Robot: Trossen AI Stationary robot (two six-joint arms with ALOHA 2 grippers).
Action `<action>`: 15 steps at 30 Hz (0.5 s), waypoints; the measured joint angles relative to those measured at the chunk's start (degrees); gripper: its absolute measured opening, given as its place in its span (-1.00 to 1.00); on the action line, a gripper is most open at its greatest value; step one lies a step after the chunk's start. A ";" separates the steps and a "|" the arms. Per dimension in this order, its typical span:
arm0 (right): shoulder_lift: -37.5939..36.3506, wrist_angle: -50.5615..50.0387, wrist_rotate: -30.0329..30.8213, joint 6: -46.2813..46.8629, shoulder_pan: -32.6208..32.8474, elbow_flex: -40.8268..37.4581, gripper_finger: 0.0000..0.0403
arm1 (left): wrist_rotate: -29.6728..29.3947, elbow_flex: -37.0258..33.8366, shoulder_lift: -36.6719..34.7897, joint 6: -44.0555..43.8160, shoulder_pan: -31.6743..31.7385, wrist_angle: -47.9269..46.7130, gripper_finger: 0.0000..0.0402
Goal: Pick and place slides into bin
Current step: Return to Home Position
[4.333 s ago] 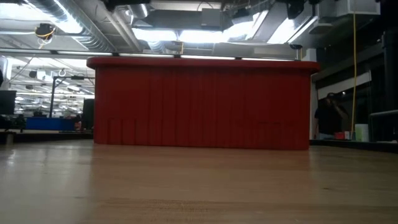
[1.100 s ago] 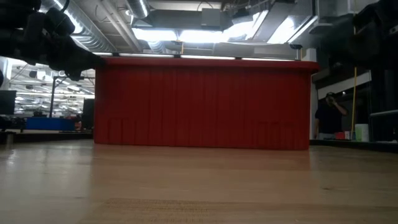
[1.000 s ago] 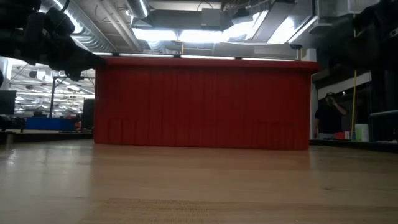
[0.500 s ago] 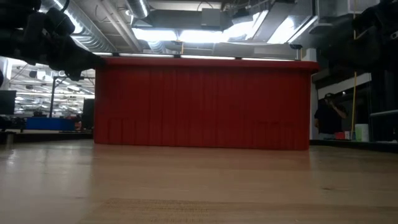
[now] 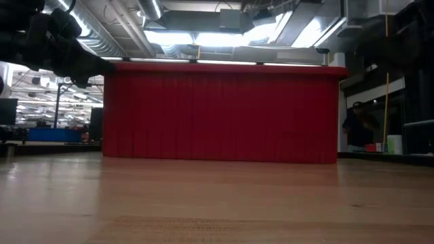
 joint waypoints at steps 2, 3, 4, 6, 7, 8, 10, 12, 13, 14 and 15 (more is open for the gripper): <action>0.00 -0.67 -0.01 0.82 0.00 0.00 -0.94 | 0.00 0.00 0.00 0.01 0.00 0.03 -0.97; 0.02 -0.73 -0.01 0.04 -0.02 0.00 -0.94 | 0.00 0.00 0.00 0.02 0.00 0.00 -0.97; 0.01 -0.67 -0.02 -1.24 -0.02 0.00 -0.94 | 0.00 0.00 0.00 0.01 0.00 -0.02 -0.97; 0.02 -0.66 -0.01 -4.62 -0.02 0.00 -0.94 | 0.00 0.00 0.00 0.02 0.00 0.01 -0.98; 0.02 -0.66 -0.04 -5.81 -0.02 0.00 -0.94 | 0.00 0.00 0.00 0.00 0.00 0.01 -0.98; 0.02 -0.65 -0.01 -6.51 -0.02 0.00 -0.94 | 0.00 0.00 0.00 0.02 0.00 0.01 -0.98; 0.02 -0.65 -0.02 -6.24 -0.02 0.00 -0.94 | 0.00 0.00 0.00 0.02 0.00 0.01 -0.97; 0.02 -0.64 -0.04 -6.33 -0.02 0.00 -0.94 | 0.00 0.00 0.00 0.00 0.00 0.01 -0.96; 0.02 -0.65 -0.01 -6.45 -0.02 0.00 -0.94 | 0.00 0.00 0.00 0.02 0.00 0.01 -0.96; 0.02 -0.65 -0.03 -6.42 -0.02 0.00 -0.94 | 0.00 0.00 0.00 0.02 0.00 0.01 -0.96; 0.02 -0.65 -0.04 -6.32 -0.02 0.00 -0.94 | 0.00 0.00 0.00 0.02 0.00 0.01 -0.96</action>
